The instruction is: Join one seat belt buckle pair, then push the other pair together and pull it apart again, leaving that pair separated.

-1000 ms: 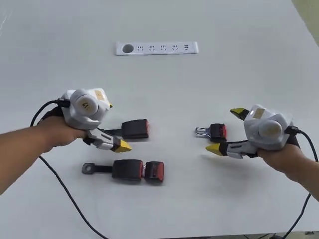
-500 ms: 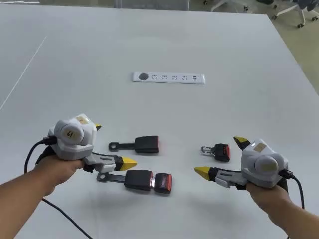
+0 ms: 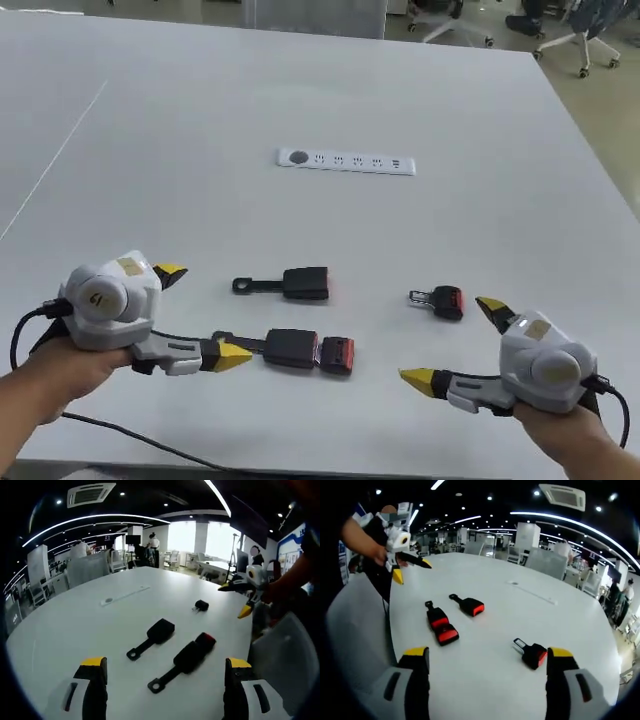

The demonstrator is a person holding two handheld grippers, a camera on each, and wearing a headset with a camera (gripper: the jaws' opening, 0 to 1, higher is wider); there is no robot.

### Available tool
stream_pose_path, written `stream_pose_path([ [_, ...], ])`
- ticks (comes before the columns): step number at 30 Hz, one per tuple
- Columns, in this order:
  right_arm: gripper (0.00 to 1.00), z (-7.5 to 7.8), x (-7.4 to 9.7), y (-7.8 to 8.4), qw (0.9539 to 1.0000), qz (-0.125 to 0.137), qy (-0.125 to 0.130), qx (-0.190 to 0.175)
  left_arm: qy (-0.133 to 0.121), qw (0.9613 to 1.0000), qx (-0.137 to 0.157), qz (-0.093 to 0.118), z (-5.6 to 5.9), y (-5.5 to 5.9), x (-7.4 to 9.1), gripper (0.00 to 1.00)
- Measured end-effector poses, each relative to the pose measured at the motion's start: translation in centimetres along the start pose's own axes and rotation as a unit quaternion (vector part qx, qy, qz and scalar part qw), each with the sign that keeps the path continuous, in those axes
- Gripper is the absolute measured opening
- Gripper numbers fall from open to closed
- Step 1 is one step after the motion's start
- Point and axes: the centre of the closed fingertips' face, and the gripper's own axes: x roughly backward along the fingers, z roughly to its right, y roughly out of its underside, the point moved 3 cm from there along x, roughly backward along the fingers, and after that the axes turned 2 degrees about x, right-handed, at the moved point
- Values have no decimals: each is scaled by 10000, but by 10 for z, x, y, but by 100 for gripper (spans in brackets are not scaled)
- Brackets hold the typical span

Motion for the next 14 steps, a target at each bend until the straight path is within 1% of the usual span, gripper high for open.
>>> stream_pose_path([
  [3,100,-9,5,4,10000,-34,-12,6,14,10000,3,-32,3,10,7,100],
  [5,100,-15,9,5,10000,-7,-18,20,8,10000,-45,-51,5,15,11,100],
  [9,100,-23,17,8,10000,-6,4,-36,27,10000,-3,-19,9,19,18,100],
  [12,100,-29,23,12,10000,-15,1,-45,47,10000,-73,-26,12,23,23,100],
  [14,100,-30,28,14,9999,-22,42,-90,55,10000,-72,-13,12,24,26,100],
])
